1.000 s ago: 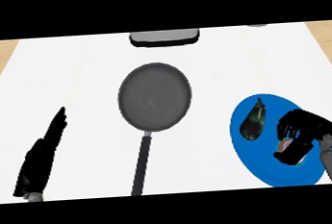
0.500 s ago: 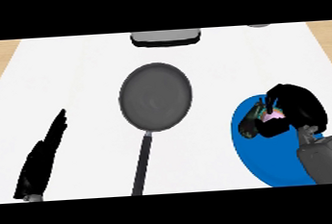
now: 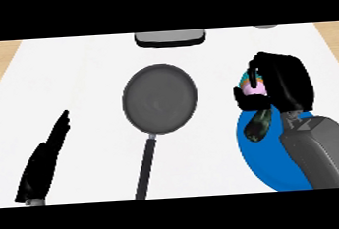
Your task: Pick the cupcake from the plate and place it in the pan
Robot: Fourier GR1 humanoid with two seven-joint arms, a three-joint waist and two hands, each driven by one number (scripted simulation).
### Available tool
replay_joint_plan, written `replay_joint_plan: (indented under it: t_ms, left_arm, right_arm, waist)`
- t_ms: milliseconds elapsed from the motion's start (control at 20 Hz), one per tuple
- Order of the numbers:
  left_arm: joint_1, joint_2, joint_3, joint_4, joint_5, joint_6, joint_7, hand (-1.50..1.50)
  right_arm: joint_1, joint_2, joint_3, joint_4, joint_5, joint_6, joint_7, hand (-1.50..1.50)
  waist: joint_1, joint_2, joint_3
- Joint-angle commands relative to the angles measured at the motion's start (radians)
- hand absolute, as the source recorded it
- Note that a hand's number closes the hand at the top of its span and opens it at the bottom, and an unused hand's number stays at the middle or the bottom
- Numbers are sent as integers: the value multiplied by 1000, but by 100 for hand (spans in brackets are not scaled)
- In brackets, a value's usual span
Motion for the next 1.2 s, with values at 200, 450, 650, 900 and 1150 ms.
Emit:
replay_joint_plan:
  t_ms: [200, 450, 650, 900, 1150]
  left_arm:
    - [-22, -18, 10, 20, 2, -14, 6, 0]
    - [-32, 15, 42, 68, 18, -55, -63, 0]
    - [-67, -5, 8, 26, -4, -46, -7, 0]
    - [-107, -28, -9, 71, -20, -45, -6, 0]
    - [-112, -14, -1, 77, -13, -62, -35, 0]
  right_arm:
    - [-251, 216, -19, 247, -42, -28, -29, 150]
    - [-375, 329, -38, 562, -34, -202, -63, 150]
    - [-478, 332, -32, 765, -163, -299, -107, 150]
    - [-587, 333, 26, 991, -258, -305, -127, 150]
    - [-641, 333, 112, 1118, -271, -219, -149, 150]
  waist:
    - [8, 4, 0]
    - [24, 12, 0]
    - [55, 20, 1]
    - [67, 23, 0]
    - [111, 34, -1]
